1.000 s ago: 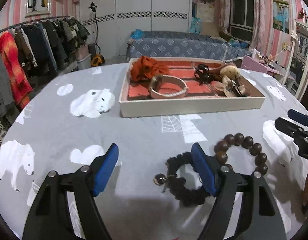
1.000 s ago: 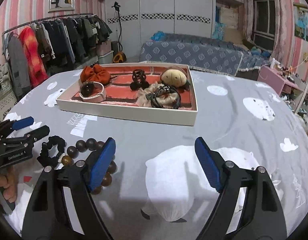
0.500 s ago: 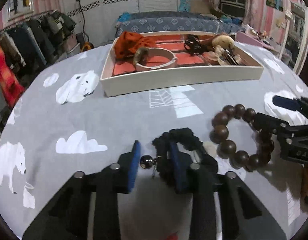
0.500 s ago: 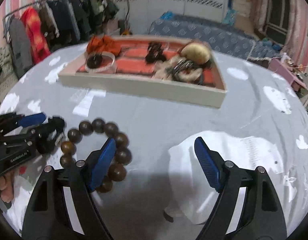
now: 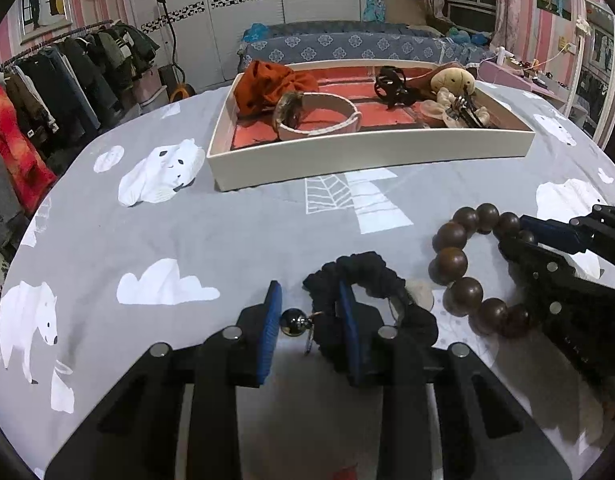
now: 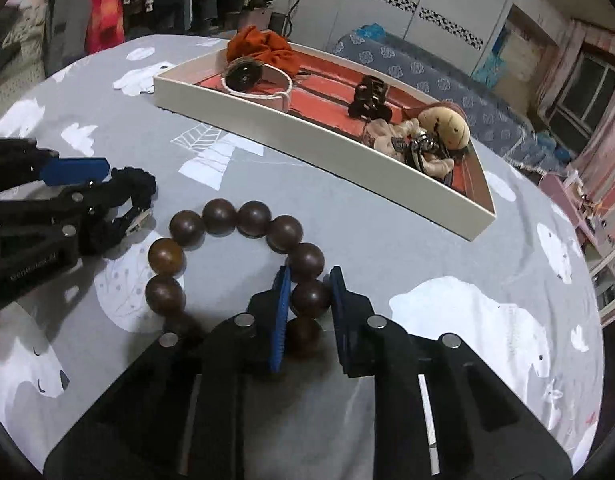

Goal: Organize jewelry
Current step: 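Grasp the black hair tie with the left tool while the right tool grasps the wooden bead bracelet, then carry the black hair tie and wooden bead bracelet over the tray with both tools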

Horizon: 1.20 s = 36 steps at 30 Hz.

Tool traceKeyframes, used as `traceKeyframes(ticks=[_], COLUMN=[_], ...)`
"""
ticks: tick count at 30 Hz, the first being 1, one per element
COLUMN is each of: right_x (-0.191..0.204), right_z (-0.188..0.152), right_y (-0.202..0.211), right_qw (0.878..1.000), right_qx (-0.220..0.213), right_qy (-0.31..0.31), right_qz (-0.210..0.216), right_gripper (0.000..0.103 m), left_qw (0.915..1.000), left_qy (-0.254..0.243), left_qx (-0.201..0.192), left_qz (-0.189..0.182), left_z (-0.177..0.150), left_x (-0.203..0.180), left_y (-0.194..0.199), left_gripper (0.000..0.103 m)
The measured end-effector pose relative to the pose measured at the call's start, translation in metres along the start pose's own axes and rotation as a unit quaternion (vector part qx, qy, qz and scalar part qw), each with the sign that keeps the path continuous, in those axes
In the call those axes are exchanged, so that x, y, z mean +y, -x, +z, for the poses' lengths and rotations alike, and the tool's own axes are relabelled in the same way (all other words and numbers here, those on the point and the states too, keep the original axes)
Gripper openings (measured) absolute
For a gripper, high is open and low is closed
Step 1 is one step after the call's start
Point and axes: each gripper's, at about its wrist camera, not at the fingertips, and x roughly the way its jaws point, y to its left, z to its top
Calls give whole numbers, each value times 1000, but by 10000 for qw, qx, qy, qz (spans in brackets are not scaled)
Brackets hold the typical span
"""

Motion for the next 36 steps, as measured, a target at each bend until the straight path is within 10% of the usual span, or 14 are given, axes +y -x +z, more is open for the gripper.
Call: traceKeyframes(ticks=[13, 36], right_x=[-24, -46], right_z=[-3, 5], right_y=[14, 88], right_qw=[9945, 9862], right_qx=[-368, -1236], right_qy=[-681, -890], right_qz=[709, 642], right_gripper=[19, 19], left_qw=[9986, 9896], left_qy=[147, -45], left_qx=[-497, -1414], left_qz=[98, 271], left_z=[3, 25], left_x=[0, -15], left_y=[18, 97], left_gripper=[7, 3])
